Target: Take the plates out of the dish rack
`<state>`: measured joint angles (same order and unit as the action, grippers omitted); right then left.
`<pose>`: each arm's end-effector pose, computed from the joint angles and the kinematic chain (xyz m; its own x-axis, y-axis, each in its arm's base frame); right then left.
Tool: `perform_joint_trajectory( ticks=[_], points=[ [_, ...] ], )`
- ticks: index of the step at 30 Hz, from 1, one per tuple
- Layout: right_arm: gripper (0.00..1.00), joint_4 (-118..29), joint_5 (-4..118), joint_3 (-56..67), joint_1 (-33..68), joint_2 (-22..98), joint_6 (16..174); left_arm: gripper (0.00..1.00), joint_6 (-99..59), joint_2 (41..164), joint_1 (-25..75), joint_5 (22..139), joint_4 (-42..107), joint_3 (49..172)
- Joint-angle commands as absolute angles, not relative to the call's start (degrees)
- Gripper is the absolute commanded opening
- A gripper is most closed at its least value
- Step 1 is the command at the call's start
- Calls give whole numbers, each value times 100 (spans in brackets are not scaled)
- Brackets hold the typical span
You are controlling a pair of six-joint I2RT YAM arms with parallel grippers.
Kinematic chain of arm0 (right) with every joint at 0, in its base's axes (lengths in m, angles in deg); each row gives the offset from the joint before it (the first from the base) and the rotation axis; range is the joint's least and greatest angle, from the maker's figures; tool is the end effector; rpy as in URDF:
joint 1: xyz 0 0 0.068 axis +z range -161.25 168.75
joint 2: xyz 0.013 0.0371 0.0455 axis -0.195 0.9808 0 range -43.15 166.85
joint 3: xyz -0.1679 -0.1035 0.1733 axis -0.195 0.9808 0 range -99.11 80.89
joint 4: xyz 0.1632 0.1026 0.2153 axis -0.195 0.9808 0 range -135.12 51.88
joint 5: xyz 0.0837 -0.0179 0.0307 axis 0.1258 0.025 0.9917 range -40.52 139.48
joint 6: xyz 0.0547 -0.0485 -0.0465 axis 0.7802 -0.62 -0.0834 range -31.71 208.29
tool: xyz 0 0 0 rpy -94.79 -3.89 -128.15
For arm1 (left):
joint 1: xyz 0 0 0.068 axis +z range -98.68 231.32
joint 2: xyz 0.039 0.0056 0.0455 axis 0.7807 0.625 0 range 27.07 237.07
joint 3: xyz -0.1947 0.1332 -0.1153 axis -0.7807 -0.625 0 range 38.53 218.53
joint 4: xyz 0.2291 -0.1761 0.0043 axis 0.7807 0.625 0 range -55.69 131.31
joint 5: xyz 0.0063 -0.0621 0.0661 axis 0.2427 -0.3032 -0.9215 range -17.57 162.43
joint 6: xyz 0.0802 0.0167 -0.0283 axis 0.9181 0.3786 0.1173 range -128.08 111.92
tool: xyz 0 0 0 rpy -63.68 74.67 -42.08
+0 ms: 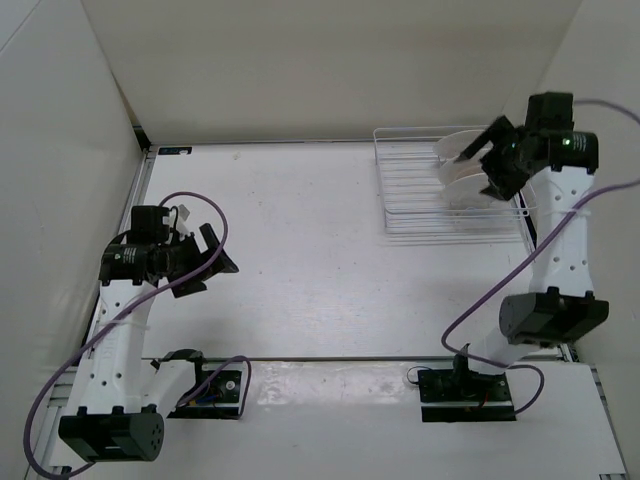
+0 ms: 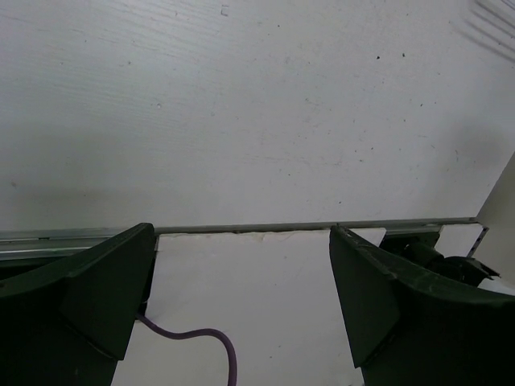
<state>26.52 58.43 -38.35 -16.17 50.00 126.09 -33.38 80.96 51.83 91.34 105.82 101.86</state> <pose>0.3584 -0.0189 0.4342 -0.5765 0.6574 -0.4853 0.4172 0.7475 0.5169 0.2002 -0.0230 0.2930 -0.8600 -0.4119 -0.3012 -0.2479 0.8532 -0.4590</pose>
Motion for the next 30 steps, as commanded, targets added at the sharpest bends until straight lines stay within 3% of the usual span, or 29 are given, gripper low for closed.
perform_joint_trajectory(
  ticks=[1,2,3,4,5,6,7,8,11,18,21,30],
  points=[
    [90,1933,4761,-2163,-1801,3690,13899,100,-3357,8165,5159,9326,10366,10208],
    [90,1722,4459,-1863,-1827,3449,14353,100,-3348,8217,5167,9352,10357,10208],
    [90,1615,3569,-712,-1836,2898,15532,100,-3322,8235,5159,9370,10357,10234],
    [90,1197,3690,-161,-1880,2266,15604,100,-3304,8253,5158,9344,10366,10251],
    [90,-1444,3866,393,-1933,1694,14770,100,-3304,8262,5158,9343,10349,10269],
    [90,-1784,3780,1016,-2038,1601,14648,100,-3304,8262,5141,9343,10348,10261],
    [90,-1613,3675,762,-2065,1757,14734,100,-3304,8288,5167,9335,10357,10278],
    [90,-184,3587,-15,-2117,2237,14709,100,-3322,8314,5158,9343,10340,10295],
    [90,1066,3525,-1661,-2223,3339,14340,100,-3331,8358,5158,9352,10305,10278],
    [89,1487,4356,-2913,-2609,4875,14716,100,-3366,8315,5360,9431,10243,10199],
    [82,2035,5086,-3862,-2706,5677,14883,100,-3357,8288,5510,9405,10269,10199],
    [76,1570,5529,-3626,-2733,6319,15016,100,-3331,8306,5738,9317,10340,10199]
  ],
)
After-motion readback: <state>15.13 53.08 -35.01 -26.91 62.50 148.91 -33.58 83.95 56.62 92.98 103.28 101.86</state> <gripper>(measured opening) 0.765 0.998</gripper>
